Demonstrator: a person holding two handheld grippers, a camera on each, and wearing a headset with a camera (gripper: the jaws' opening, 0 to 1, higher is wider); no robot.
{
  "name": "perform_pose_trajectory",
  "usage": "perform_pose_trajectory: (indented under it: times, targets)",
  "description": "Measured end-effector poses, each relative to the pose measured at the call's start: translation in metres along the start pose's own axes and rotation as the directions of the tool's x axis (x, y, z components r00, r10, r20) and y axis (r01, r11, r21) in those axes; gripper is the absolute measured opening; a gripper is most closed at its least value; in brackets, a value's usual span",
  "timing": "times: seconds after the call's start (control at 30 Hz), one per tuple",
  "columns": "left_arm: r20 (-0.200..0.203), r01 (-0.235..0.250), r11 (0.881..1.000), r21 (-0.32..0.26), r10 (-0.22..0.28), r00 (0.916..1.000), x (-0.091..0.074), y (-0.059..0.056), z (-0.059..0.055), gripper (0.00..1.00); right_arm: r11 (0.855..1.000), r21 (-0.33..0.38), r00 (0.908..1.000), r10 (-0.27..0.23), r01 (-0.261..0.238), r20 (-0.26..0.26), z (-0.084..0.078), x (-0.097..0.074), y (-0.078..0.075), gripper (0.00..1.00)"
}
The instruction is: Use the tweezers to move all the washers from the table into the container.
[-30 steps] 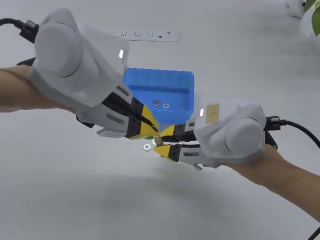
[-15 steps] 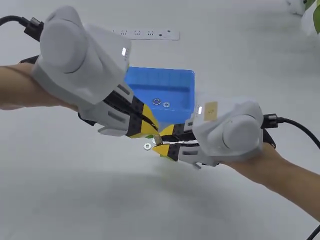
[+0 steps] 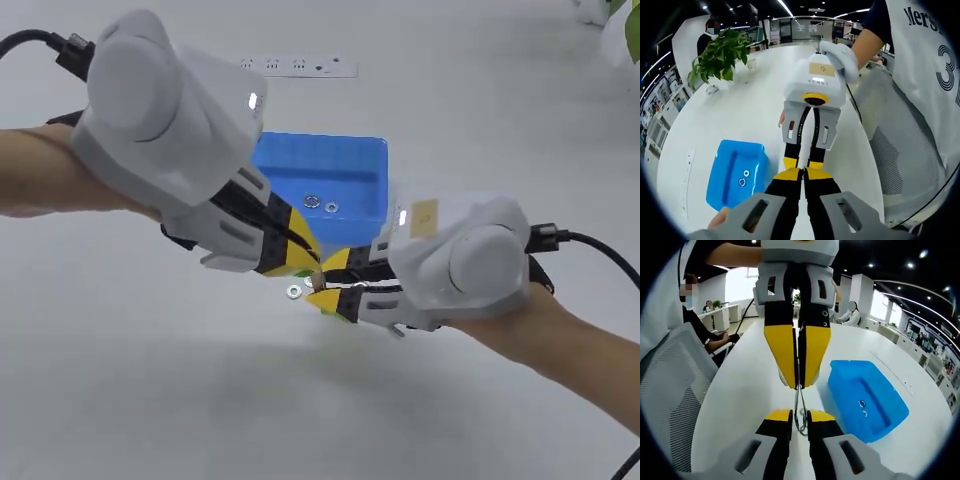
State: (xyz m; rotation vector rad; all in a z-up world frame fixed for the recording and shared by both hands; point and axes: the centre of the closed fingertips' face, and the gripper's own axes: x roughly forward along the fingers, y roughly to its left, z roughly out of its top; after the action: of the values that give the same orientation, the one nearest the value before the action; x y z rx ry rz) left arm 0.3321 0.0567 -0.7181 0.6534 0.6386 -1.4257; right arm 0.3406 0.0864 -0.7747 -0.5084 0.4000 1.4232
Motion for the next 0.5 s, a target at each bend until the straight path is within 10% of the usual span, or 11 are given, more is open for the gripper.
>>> perform_pose_trajectory:
  times: [0.5]
  targets:
    - [-0.002,0.015,1.0,-0.007,-0.015,0.9999,0.0051,0.0031,0.002,0.06,1.0,0.005,1.0,0.006,-0.006,0.003,-0.0018,-0.0023,-0.0022,0.1]
